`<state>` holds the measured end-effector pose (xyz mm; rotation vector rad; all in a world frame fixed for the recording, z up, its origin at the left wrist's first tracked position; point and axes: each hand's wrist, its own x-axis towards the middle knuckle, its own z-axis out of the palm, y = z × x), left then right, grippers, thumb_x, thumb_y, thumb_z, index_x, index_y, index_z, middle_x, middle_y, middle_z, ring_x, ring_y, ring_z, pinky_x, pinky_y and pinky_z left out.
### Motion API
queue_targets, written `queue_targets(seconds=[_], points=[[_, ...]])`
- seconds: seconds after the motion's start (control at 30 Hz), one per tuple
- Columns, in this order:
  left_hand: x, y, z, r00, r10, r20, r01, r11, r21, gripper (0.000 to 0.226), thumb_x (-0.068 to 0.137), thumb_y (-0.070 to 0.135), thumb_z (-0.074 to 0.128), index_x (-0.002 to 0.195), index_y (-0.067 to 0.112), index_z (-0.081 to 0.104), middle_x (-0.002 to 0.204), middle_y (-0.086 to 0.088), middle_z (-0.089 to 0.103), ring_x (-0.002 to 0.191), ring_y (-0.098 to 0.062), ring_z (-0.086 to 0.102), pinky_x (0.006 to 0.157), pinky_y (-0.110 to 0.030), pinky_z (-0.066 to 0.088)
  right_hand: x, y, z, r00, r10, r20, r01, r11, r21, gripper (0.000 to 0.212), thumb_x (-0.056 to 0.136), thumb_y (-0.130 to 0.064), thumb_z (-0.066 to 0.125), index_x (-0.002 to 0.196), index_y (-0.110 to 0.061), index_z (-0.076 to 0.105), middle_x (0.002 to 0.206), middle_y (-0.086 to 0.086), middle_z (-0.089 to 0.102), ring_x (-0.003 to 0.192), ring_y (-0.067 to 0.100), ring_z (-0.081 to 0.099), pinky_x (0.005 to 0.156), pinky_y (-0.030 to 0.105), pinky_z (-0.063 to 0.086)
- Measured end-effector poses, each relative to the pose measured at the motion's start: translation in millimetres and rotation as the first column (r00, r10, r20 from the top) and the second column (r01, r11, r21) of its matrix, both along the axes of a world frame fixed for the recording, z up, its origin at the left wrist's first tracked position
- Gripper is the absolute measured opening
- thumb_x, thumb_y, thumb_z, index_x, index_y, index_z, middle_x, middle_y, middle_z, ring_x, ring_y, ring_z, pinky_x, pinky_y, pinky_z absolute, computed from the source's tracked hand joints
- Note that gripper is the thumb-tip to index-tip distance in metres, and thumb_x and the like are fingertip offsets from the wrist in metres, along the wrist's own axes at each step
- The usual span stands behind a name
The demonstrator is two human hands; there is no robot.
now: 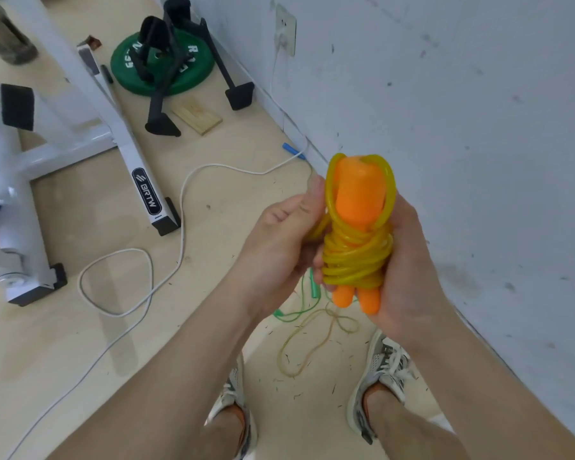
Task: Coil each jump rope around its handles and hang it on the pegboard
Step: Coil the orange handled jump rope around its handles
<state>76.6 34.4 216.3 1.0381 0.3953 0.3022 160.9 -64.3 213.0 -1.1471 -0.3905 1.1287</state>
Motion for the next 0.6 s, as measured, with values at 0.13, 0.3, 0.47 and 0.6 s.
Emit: queue_targets(seconds=[0.13, 0.3, 0.47, 0.6], points=[[1, -6, -10, 0.997, 0.04, -0.058, -0.04, 0.999, 0.011, 0.042, 0.095, 0.023, 0.044, 0.065, -0.005, 0.051, 0.051, -0.008, 0.036, 0.042, -0.019, 0.034, 0.045, -0.024, 0.034, -5, -1, 4, 0.979, -0.131, 0.156, 0.143, 0.988, -0.062, 0.07, 0.075, -0.068, 0.052, 0.073, 0.001, 0.067, 0.063, 0.025, 0.061, 0.054, 0.032, 0.061, 0.052, 0.032, 0.047], [0, -4, -22, 0.966, 0.065, -0.251, -0.062, 0.998, 0.02, 0.03, 0.067, 0.013, 0.048, 0.039, 0.023, 0.043, 0.043, 0.007, 0.033, 0.044, -0.011, 0.027, 0.049, -0.027, 0.017, 9, -15, 12, 0.763, -0.104, 0.639, 0.192, 0.979, -0.07, 0.039, 0.072, -0.06, 0.062, 0.064, -0.022, 0.067, 0.052, -0.002, 0.054, 0.049, 0.008, 0.05, 0.048, 0.021, 0.042], [-11, 24, -37, 0.878, 0.008, -0.479, 0.148, 0.946, 0.287, 0.021, 0.058, 0.011, 0.056, 0.065, -0.002, 0.07, 0.061, -0.01, 0.057, 0.057, -0.021, 0.05, 0.06, -0.028, 0.04, 20, -28, 7, 0.368, 0.229, 0.901, 0.148, 0.943, -0.3, 0.052, 0.07, -0.076, 0.055, 0.084, -0.028, 0.069, 0.061, -0.004, 0.062, 0.057, 0.009, 0.059, 0.056, 0.034, 0.051], [-18, 46, -33, 0.786, 0.133, -0.603, 0.323, 0.744, 0.585, 0.015, 0.062, 0.013, 0.075, 0.054, 0.007, 0.063, 0.046, 0.005, 0.04, 0.046, -0.009, 0.033, 0.053, -0.023, 0.031, 9, -22, 4, 0.155, 0.371, 0.916, 0.116, 0.914, -0.39, 0.056, 0.071, -0.078, 0.042, 0.092, -0.033, 0.068, 0.063, -0.009, 0.06, 0.061, 0.011, 0.058, 0.059, 0.033, 0.049]])
